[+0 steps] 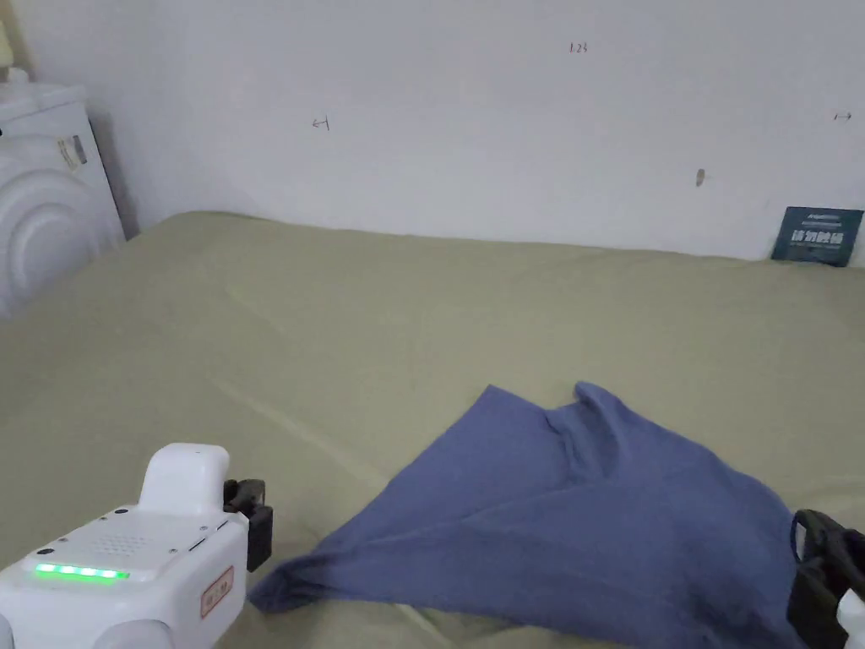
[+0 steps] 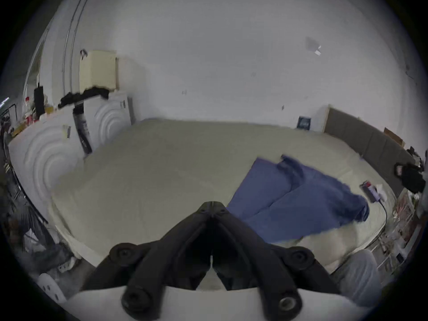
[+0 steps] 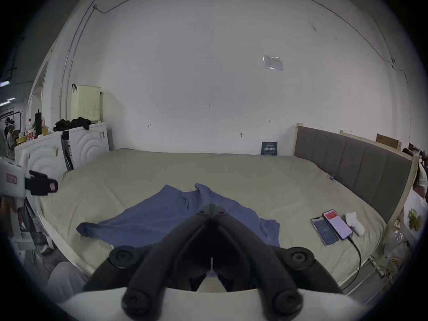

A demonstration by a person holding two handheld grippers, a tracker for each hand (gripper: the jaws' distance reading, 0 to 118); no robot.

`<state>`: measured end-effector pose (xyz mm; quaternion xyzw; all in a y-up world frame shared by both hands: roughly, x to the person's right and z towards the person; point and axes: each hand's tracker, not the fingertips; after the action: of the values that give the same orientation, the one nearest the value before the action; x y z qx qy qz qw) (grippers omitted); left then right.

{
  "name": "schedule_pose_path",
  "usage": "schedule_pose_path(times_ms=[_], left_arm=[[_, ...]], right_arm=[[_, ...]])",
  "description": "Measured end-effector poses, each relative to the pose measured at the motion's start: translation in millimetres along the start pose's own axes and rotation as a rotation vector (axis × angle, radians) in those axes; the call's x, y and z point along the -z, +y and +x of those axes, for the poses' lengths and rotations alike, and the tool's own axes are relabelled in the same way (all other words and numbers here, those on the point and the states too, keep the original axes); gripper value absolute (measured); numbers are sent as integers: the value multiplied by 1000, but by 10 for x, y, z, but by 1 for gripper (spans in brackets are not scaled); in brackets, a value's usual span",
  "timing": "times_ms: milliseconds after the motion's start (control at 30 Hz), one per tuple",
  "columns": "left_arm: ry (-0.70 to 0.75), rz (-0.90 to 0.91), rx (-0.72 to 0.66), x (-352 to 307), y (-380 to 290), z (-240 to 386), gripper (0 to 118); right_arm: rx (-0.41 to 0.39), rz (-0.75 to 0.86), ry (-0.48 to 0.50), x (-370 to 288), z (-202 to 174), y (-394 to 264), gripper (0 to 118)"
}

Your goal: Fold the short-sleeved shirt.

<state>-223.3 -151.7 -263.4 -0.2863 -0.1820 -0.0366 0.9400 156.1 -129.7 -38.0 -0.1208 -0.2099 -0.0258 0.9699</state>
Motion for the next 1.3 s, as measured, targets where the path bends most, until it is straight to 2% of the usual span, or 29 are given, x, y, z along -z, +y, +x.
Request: schedule_pose_path(times_ms=[133,300,333,367,400,433,467,600,633,667,700,733,767,800,833,900,1233,1267,1300], left_arm=[[-54,-133,-63,372,-209,-312,0],[-104,-266,-28,844,-317,-392,3],[-105,-253,-31,891,-324,-386,17],[-135,-273,11,975,-322,-367,39],[-109,-291,38,1058,-324,-340,79],[-84,-306,67,1134,-330,-310,102],[-90,-334,72,1210,-350,-300,108],[-85,-401,63,1494,-433,-264,106],[-88,-399,66,1533,-450,-249,102],[-90,-397,64,1558,-457,-230,89],[-95,-388,45,1554,-443,-216,63],[-121,-375,10,1537,-443,-224,51],[-175,-383,-15,1543,-443,-208,51],[-185,-369,-7,1543,-452,-185,17],[-163,-361,6,1534,-450,-159,2],[-158,-380,59,1533,-428,-131,2],[-149,-394,-11,1544,-401,-76,2],[-145,-394,-7,1544,-385,-58,2],[-140,-397,-3,1545,-377,-44,2]], right_arm=[[8,-45,-1,58,-35,-131,2],[-1,-132,-11,224,-57,-318,2],[-12,-150,-20,259,-55,-348,2],[-26,-169,-26,276,-84,-376,2],[-28,-181,-29,313,-80,-399,2],[-25,-189,-28,347,-67,-419,2],[-22,-200,-28,385,-49,-437,2],[-12,-246,-31,548,-2,-503,2],[-21,-273,-27,610,-4,-512,2],[-20,-282,-21,690,17,-524,2],[-10,-294,-21,784,58,-534,2],[-1,-310,-23,873,98,-535,2],[-4,-325,-24,980,138,-540,2],[-10,-334,-22,1098,187,-536,2],[-14,-345,-20,1222,242,-522,2],[-15,-379,-20,1533,368,-463,2],[-90,-524,25,3550,904,-120,2],[-101,-562,39,3747,951,-111,12],[-109,-582,34,3900,966,-110,44]])
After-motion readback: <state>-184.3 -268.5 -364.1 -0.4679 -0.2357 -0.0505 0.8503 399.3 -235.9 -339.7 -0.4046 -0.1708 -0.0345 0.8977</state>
